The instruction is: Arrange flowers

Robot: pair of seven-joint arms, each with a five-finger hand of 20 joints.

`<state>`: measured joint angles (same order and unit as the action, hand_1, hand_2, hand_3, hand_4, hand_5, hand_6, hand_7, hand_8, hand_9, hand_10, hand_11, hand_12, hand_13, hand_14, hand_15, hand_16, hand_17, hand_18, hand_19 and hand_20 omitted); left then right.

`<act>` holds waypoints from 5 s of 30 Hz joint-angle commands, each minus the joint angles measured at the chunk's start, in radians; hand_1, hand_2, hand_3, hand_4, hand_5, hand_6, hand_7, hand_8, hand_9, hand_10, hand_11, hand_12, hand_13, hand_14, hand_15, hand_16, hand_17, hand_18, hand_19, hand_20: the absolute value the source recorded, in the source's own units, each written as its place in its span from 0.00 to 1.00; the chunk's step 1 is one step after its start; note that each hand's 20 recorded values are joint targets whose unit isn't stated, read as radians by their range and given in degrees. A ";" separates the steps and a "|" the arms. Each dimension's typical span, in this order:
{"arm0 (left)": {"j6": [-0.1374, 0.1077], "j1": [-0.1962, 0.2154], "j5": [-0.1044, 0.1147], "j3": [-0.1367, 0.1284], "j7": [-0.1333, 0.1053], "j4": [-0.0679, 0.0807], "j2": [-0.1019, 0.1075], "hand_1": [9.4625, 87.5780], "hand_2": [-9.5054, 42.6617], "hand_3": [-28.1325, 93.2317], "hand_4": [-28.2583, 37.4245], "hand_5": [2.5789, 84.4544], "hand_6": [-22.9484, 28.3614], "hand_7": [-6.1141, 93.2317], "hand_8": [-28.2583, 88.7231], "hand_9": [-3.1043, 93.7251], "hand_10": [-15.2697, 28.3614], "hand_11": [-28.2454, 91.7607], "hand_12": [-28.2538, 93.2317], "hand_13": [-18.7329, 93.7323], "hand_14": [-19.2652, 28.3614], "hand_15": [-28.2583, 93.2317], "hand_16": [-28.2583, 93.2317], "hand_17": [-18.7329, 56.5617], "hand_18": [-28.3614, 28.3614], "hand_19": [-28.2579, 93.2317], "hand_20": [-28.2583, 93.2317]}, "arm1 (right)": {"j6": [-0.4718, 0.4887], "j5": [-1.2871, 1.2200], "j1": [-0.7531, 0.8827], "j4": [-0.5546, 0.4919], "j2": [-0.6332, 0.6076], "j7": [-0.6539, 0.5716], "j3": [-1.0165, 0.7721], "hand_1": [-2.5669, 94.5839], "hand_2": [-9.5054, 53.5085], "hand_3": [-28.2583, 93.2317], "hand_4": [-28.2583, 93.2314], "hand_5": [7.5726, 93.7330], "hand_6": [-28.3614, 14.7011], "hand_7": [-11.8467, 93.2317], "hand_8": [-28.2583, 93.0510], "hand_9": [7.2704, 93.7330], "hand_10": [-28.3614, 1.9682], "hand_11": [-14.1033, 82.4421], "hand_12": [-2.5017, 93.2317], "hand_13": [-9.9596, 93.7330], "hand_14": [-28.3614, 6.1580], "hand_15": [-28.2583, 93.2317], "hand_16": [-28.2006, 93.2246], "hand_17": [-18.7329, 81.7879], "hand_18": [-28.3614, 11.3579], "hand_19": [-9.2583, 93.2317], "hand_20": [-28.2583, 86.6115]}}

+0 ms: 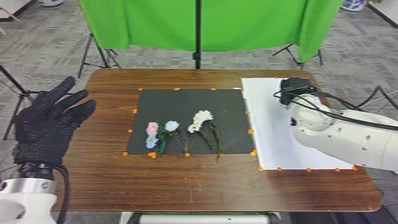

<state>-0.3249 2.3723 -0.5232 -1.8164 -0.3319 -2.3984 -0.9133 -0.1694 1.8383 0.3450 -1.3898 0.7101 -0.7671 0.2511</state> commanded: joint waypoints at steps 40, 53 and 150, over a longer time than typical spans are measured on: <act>0.005 -0.012 -0.004 0.028 0.044 0.013 -0.018 0.15 0.37 0.87 0.00 0.40 0.64 0.19 0.17 0.35 0.81 0.46 0.32 0.39 1.00 0.70 0.14 0.18 0.95 0.79 0.35 | 0.176 0.037 0.139 -0.249 -0.067 -0.170 -0.254 0.36 0.00 0.89 0.01 0.49 0.57 0.26 0.13 0.55 0.26 0.32 0.17 0.67 0.47 0.84 0.33 0.44 0.12 0.96 0.48; 0.003 -0.029 -0.004 0.034 0.049 0.020 -0.006 0.15 0.37 0.87 0.00 0.40 0.64 0.19 0.17 0.35 0.81 0.46 0.32 0.39 1.00 0.71 0.14 0.18 0.95 0.79 0.35 | 0.144 0.024 0.128 -0.216 -0.074 -0.179 -0.205 0.36 0.00 0.89 0.01 0.51 0.57 0.26 0.14 0.56 0.26 0.32 0.18 0.68 0.46 0.85 0.32 0.45 0.11 0.97 0.48; -0.001 -0.035 -0.003 0.024 0.053 0.021 -0.008 0.15 0.37 0.87 0.02 0.41 0.65 0.19 0.17 0.36 0.82 0.48 0.32 0.39 1.00 0.70 0.14 0.18 0.95 0.79 0.36 | -0.327 0.116 0.054 -0.309 0.184 -0.036 0.077 0.53 0.00 0.86 0.00 0.72 0.68 0.35 0.20 0.94 0.74 0.26 0.39 0.89 0.77 0.77 0.41 0.59 0.24 1.00 0.54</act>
<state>-0.3260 2.3204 -0.5252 -1.7952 -0.2739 -2.3818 -0.9197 -0.5086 1.9359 0.4101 -1.6946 0.8911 -0.8097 0.3275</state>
